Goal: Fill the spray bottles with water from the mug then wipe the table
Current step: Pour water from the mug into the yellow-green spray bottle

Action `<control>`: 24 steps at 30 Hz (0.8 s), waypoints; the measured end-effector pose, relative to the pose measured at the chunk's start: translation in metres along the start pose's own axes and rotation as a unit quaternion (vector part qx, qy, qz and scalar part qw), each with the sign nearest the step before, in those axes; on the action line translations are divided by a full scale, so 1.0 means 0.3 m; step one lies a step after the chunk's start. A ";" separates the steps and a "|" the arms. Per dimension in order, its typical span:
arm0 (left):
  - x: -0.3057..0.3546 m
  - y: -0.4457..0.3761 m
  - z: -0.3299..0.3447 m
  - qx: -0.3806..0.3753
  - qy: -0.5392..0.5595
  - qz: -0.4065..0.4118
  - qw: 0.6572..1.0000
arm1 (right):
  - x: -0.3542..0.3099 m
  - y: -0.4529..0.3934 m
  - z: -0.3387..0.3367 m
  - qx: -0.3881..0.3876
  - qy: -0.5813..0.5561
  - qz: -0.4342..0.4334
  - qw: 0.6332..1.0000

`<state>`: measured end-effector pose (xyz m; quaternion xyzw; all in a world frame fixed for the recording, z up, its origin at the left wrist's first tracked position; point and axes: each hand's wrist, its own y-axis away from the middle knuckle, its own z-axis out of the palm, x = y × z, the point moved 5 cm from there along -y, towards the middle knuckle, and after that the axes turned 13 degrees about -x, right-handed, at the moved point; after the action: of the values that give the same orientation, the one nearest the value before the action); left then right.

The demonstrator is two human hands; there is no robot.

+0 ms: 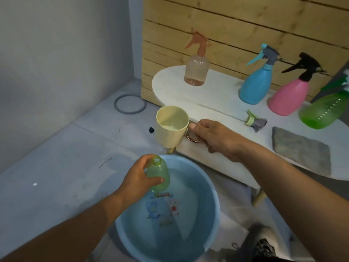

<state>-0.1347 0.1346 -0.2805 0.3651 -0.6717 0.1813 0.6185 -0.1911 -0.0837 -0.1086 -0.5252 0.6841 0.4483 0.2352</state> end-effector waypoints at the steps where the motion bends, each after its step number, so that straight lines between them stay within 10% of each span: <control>1: -0.035 0.014 0.003 0.015 0.014 -0.003 1.000 | 0.037 -0.010 0.026 0.001 0.000 0.008 1.000; 13: -0.218 0.070 0.016 0.059 0.027 -0.053 0.997 | 0.628 -0.123 0.336 -0.036 0.131 0.171 0.976; 24: -0.226 0.022 0.077 0.042 0.003 -0.060 0.997 | 0.816 -0.178 0.465 -0.062 0.525 0.159 0.834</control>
<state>-0.1577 0.1411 -0.3484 0.4299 -0.6385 0.1725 0.6146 -0.2448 -0.0905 -0.3900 -0.5794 0.7494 0.1775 -0.2668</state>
